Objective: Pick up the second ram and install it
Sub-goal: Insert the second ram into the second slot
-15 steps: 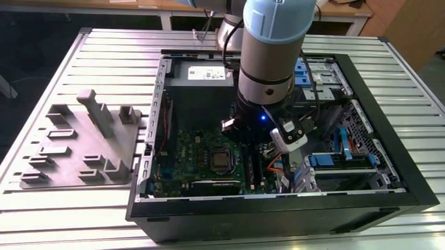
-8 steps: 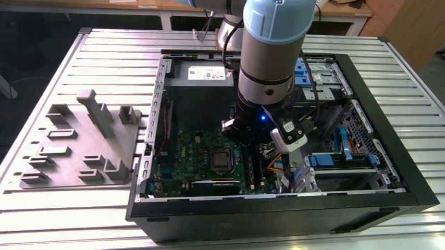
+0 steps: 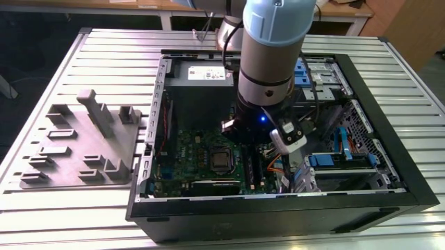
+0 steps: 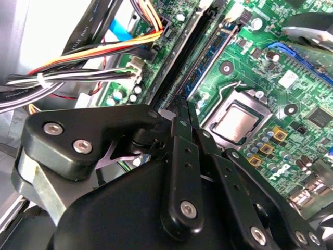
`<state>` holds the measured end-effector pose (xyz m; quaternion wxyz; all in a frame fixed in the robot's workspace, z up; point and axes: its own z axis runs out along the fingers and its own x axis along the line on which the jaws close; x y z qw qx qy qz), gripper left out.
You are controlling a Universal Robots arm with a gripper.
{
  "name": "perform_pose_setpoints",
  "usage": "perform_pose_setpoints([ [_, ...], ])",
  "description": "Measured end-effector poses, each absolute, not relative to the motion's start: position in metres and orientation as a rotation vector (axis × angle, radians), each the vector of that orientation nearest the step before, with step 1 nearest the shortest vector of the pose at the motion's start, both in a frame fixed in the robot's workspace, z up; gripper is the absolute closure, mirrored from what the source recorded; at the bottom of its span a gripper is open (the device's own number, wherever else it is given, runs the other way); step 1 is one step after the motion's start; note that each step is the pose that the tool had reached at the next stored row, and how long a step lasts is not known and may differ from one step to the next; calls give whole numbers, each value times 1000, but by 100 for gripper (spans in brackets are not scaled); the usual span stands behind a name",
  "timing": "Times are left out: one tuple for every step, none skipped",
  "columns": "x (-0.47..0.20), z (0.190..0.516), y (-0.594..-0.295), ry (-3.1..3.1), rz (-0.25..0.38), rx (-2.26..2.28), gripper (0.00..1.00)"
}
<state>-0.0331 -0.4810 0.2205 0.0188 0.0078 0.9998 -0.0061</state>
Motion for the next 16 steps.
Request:
perform_pose_setpoints([
  [-33,220,-481,3104,-19,24,89],
  [-33,220,-481,3104,-19,24,89],
  [-33,220,-481,3104,-19,24,89],
  [-33,220,-481,3104,-19,24,89],
  [-33,220,-481,3104,-19,24,89],
  [-33,219,-481,3104,-18,24,89],
  [-33,218,-481,3104,-18,24,89],
  [-33,217,-481,3104,-18,24,89],
  [-33,217,-481,3104,-18,24,89],
  [-33,216,-481,3104,-19,24,89],
  [-33,216,-481,3104,-19,24,89],
  [-33,216,-481,3104,-19,24,89],
  [-33,216,-481,3104,-19,24,89],
  [-33,216,-481,3104,-18,24,89],
  [-33,216,-481,3104,-19,24,89],
  [-33,216,-481,3104,-18,24,89],
])
